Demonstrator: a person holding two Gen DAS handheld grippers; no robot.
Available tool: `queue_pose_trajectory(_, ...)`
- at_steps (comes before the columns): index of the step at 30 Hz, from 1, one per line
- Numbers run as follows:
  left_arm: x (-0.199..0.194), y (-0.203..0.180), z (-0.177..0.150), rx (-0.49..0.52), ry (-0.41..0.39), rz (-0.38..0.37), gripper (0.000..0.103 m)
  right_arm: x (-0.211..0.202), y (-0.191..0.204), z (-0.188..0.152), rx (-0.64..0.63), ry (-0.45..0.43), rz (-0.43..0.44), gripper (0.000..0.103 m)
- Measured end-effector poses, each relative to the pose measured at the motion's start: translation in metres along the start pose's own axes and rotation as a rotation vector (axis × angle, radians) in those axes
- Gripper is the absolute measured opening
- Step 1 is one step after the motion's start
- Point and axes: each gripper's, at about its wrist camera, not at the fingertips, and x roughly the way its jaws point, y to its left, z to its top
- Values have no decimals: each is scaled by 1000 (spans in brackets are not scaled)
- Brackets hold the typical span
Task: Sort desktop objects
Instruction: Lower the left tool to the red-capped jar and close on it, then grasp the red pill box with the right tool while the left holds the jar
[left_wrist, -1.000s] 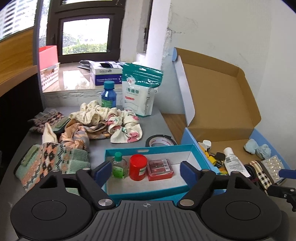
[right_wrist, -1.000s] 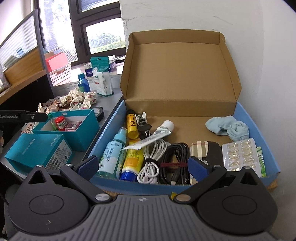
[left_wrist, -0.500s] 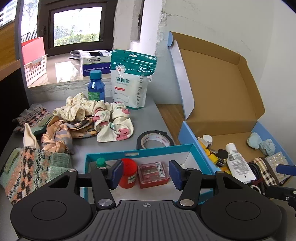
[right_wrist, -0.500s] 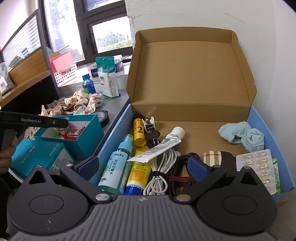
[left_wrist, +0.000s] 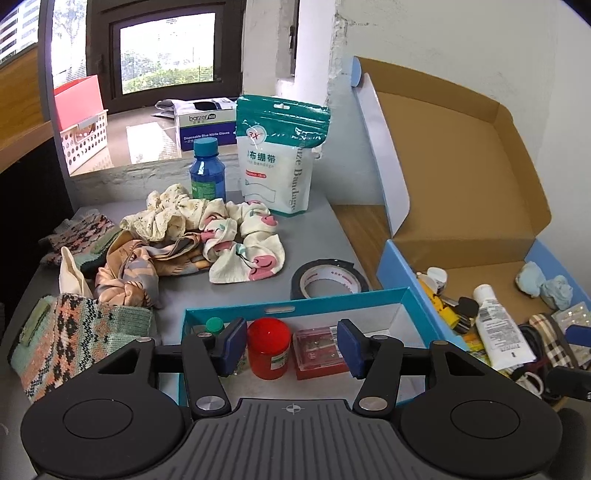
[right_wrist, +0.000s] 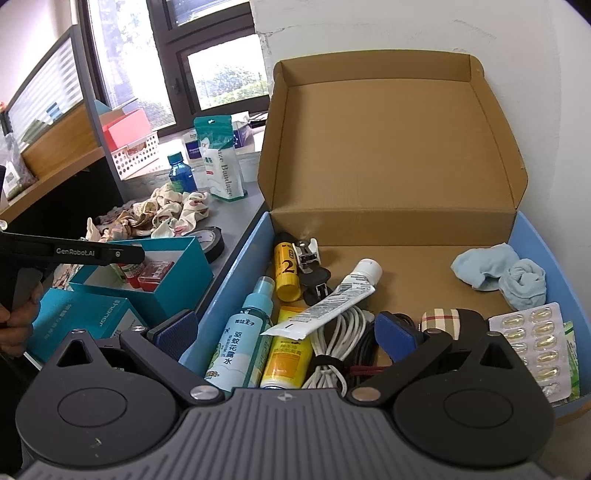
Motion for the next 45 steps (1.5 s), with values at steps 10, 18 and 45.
queue_pose_trajectory(10, 10, 0, 0, -13, 49, -7, 51, 2, -3, 0, 18, -8, -7, 103)
queue_pose_trajectory(18, 13, 10, -1, -79, 66, -36, 31, 5, -5, 1, 22, -9, -1, 103)
queue_pose_trajectory(45, -71, 64, -17, -121, -100, -85, 31, 33, 78, 66, -41, 87, 205, 102)
